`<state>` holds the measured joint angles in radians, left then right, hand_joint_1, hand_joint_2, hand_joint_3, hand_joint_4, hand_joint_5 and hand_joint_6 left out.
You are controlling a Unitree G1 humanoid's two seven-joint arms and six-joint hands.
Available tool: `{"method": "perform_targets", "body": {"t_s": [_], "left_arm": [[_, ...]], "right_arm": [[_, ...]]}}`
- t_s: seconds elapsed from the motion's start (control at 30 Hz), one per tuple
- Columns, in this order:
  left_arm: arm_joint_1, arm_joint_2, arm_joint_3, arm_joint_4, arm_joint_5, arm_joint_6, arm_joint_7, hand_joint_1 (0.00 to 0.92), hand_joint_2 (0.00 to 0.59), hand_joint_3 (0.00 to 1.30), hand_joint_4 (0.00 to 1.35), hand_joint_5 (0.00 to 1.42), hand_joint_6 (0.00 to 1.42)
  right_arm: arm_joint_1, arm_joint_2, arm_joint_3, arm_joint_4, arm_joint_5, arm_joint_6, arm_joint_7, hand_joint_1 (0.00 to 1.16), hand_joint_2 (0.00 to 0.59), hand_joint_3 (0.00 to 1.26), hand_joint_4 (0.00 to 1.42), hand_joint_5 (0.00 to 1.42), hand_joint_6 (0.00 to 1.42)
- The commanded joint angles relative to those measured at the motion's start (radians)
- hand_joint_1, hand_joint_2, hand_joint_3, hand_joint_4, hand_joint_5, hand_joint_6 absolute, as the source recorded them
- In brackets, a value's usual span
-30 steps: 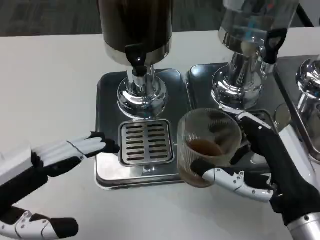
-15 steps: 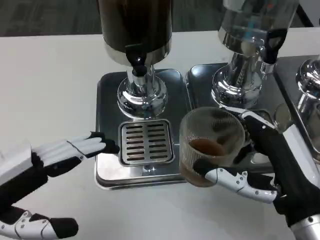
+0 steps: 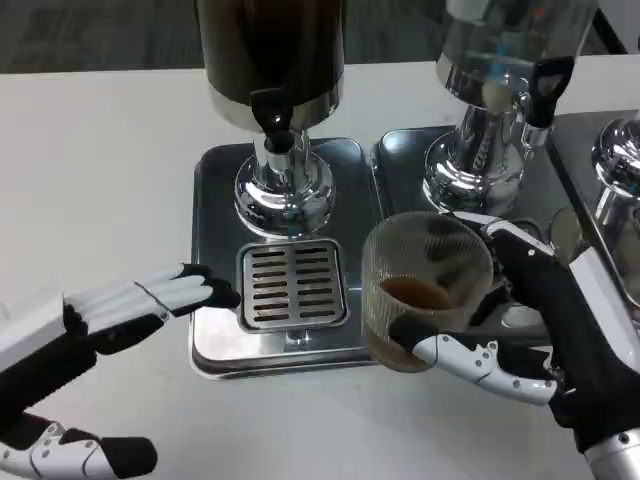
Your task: Grasp the cup under the faucet to collect the drink, then remove the cup.
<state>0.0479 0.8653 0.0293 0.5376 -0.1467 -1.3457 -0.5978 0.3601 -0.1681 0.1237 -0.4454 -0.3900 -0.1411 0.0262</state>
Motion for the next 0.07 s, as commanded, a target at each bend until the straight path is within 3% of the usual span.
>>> {"method": "perform_targets", "body": {"t_s": [0.03,0.07], "left_arm": [[0.012,0.009,0.008,-0.009,0.008,0.001,0.012,0.000,0.124,0.15,0.02,0.06,0.17],[0.012,0.009,0.007,-0.009,0.008,0.002,0.012,0.000,0.124,0.15,0.02,0.06,0.17]], "right_arm": [[-0.012,0.005,-0.011,-0.035,0.011,-0.011,-0.009,0.75,0.222,0.56,0.71,0.79,0.78],[-0.011,0.005,-0.012,-0.035,0.011,-0.011,-0.009,0.76,0.222,0.57,0.71,0.79,0.78]]}}
